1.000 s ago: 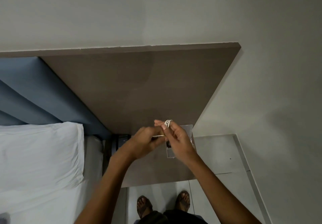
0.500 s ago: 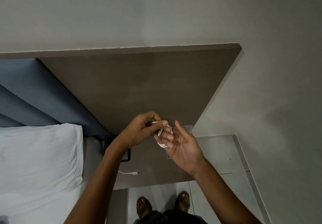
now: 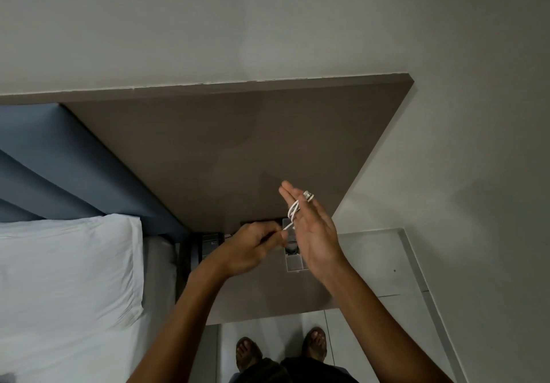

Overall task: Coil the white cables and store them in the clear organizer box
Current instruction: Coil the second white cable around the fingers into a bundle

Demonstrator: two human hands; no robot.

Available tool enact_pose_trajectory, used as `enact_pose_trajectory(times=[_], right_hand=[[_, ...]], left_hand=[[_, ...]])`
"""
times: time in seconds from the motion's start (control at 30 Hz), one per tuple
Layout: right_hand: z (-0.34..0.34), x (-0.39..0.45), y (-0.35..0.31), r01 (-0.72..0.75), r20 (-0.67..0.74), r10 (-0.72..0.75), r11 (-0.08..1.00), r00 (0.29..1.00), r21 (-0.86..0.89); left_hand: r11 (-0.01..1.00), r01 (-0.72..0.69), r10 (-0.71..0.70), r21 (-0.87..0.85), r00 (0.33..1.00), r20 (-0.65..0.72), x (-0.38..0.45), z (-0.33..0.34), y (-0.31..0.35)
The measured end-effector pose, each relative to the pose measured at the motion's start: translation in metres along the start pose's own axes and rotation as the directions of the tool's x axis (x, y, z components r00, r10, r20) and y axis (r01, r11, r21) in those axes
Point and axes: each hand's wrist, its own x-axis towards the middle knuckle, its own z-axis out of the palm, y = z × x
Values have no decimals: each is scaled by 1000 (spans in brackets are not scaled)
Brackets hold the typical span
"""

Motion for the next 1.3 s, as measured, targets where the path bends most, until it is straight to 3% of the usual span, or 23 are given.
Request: enact_pose_trajectory(times=[0.13, 0.27, 0.43, 0.6, 0.77, 0.97, 1.03, 1.07, 1.13, 1.2, 1.3], right_hand=[[-1, -3, 8, 43, 62, -16, 885, 998, -463], [-7, -8, 14, -151, 66, 215, 840, 974, -521], [-9, -10, 17, -305, 303, 346, 936, 888, -175], [-9, -12, 10, -442, 388, 327, 860, 862, 255], [-4, -13, -2, -383, 318, 242, 757, 917, 530], [-1, -9, -9, -264, 223, 159, 752, 962, 604], [0, -7, -8, -231, 183, 155, 814, 971, 534], [1, -7, -6, -216, 155, 164, 883, 974, 418], [2, -8, -2, -182, 97, 180, 983, 979, 9], [4, -10, 1, -161, 58, 189, 935, 980, -316], [0, -10, 2, -211, 61, 262, 875, 963, -436]], left_hand=[[997, -35, 32, 74, 998, 46, -2, -15, 10], [997, -76, 77, 29, 996, -36, -5, -39, 20], [996, -72, 79, 54, 986, -148, 1, -53, 21], [988, -97, 66, -123, 970, -233, 6, -39, 7], [956, -139, 68, -257, 961, -268, 5, -20, -8], [987, -37, 2, -155, 976, -219, -4, 6, -14], [992, -30, 9, -125, 985, -172, -7, 13, -11], [994, -27, 12, -106, 990, -143, -8, 14, -9], [998, -30, 25, -62, 997, -76, -10, 13, -5], [998, -47, 46, -34, 998, -33, -11, 6, 1], [994, -99, 102, 38, 992, -77, -12, -11, 8]])
